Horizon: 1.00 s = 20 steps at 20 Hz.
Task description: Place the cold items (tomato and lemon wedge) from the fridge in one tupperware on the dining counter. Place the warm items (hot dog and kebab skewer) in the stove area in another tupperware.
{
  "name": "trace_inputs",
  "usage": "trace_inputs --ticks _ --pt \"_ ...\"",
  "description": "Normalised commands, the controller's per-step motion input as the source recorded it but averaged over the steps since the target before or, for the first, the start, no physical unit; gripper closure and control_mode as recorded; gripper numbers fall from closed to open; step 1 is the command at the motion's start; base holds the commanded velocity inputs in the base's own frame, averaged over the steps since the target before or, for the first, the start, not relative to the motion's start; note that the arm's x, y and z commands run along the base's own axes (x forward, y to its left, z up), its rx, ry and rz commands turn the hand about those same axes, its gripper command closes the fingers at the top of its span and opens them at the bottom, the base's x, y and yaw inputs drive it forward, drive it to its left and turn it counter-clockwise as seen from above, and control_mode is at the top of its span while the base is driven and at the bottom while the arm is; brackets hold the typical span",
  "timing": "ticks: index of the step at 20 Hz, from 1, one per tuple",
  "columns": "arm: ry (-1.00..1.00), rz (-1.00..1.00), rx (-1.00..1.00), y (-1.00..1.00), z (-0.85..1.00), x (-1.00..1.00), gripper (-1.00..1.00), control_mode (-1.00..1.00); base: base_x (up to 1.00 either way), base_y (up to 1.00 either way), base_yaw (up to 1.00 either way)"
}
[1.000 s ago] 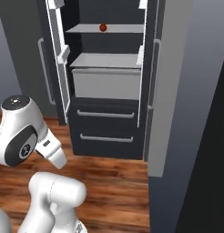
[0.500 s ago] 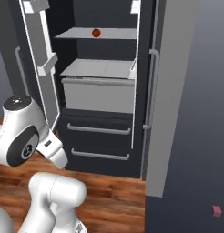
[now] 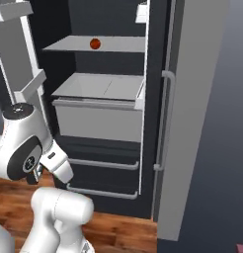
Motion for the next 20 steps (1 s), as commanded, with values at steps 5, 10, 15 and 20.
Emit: trace_inputs --ticks 5,10,15,20 --pt "0.00 0.00 0.00 0.00 0.00 0.00 -1.00 1.00 0.57 0.03 0.00" --pt "0.00 0.00 0.00 0.00 0.00 0.00 -1.00 1.00 0.52 0.13 0.01" --pt "0.00 0.00 0.00 0.00 0.00 0.00 -1.00 1.00 0.53 0.17 0.11" --pt "0.00 0.00 0.00 0.00 0.00 0.00 -1.00 1.00 0.53 0.15 0.17"
